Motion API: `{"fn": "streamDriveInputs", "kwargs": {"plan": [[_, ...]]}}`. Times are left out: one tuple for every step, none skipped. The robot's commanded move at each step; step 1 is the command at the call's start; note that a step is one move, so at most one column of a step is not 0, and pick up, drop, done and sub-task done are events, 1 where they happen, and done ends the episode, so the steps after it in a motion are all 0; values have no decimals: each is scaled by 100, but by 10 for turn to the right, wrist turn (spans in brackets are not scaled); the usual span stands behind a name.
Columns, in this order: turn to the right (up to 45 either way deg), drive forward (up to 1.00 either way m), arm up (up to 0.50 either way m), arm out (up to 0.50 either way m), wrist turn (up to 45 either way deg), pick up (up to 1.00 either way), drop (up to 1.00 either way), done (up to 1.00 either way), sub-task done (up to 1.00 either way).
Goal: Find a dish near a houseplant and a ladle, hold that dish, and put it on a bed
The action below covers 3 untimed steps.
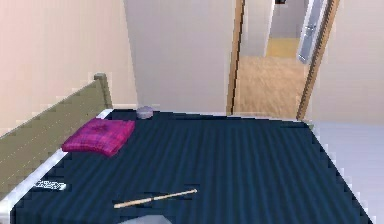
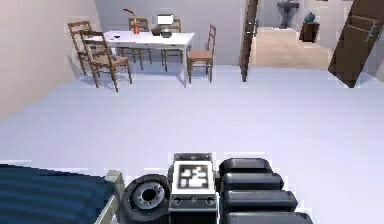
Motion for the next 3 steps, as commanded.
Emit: {"fn": "streamDriveInputs", "kwargs": {"plan": [[120,0,0,0,0,0,0,0,0],[-210,0,0,0,0,0,0,0,0],[0,30,0,0,0,0,0,0,0]]}}
